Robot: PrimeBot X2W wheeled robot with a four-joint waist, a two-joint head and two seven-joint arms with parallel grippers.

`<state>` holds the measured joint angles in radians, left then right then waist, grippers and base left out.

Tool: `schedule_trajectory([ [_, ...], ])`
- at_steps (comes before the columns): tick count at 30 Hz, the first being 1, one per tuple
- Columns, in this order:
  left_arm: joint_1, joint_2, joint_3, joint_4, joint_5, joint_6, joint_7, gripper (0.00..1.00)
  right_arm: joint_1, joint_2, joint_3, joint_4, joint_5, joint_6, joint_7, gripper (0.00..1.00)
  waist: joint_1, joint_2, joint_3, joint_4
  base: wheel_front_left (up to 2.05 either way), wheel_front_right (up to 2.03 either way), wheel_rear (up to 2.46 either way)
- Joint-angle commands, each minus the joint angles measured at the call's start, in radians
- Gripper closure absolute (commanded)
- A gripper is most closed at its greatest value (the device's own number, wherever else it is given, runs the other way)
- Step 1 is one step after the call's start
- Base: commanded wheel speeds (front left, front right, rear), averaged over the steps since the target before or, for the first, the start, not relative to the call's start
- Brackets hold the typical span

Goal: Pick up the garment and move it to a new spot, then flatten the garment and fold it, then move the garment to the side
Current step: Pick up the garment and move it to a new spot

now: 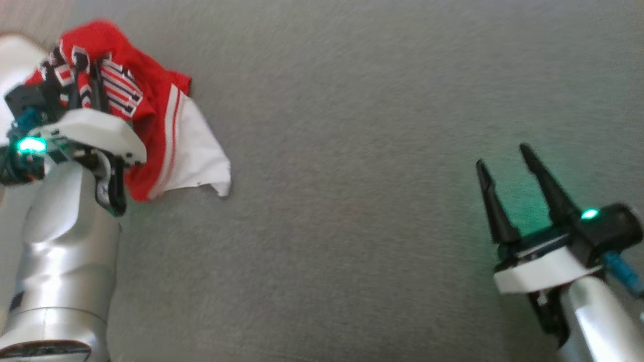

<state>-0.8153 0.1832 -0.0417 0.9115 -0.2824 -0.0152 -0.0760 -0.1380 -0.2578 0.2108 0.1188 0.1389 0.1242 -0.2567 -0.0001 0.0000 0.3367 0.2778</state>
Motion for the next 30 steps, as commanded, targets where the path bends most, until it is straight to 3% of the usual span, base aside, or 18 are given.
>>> schedule_trajectory([
  [1,-0.038,0.056,0.011,-0.047,0.011,-0.005,-0.006,1.0,0.031,0.007,0.014,-0.022,-0.004,0.007,-0.005,0.0,0.0001,0.0,-0.083,-0.079,0.0,0.0,0.0],
  [10,0.011,0.079,-0.065,-0.289,0.046,-0.041,0.09,1.0,0.119,0.09,-0.002,-0.03,-0.012,0.007,-0.005,0.0,0.0001,0.0,-0.246,-0.306,0.0,0.0,0.0],
  [18,0.142,0.04,-0.128,-0.489,0.013,-0.069,0.212,1.0,0.165,0.123,-0.024,-0.046,-0.014,0.007,-0.005,0.0,0.0001,0.0,-0.303,-0.521,0.0,0.0,0.0],
  [23,0.219,-0.015,-0.214,-0.493,0.02,-0.084,0.209,1.0,0.172,0.133,-0.03,-0.057,-0.011,0.007,-0.005,0.0,0.0001,0.0,-0.272,-0.612,0.0,0.0,0.0],
  [30,0.289,-0.106,-0.371,-0.337,0.043,-0.101,0.093,1.0,0.155,0.148,-0.035,-0.067,-0.009,0.007,-0.005,0.0,0.0001,0.0,-0.206,-0.655,0.0,0.0,0.0],
])
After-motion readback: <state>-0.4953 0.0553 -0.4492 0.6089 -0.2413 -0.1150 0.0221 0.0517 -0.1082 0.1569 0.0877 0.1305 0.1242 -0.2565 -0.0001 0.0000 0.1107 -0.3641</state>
